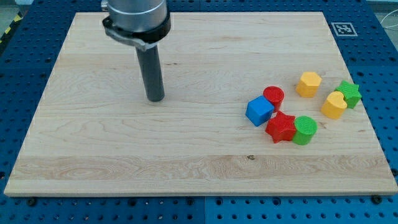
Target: Move your arm to bottom right
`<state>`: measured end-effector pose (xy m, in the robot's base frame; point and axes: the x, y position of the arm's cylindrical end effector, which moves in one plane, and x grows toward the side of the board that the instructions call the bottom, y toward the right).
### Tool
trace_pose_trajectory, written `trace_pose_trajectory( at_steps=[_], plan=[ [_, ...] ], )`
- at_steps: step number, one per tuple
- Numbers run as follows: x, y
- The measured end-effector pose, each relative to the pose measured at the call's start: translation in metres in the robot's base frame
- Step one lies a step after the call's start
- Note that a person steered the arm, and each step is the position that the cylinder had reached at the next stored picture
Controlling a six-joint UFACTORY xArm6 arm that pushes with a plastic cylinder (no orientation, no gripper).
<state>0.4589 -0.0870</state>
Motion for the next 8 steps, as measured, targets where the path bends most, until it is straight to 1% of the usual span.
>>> trace_pose_trajectory(
  at_steps=[1, 2, 3, 4, 6, 7, 8],
  plan=[
    [0.051, 0.015],
    [0.098, 0.046],
    [0.137, 0.096],
    [0.153, 0.153],
    [0.149, 0.259],
    [0.128, 0.296],
    [0.097, 0.326]
  ],
)
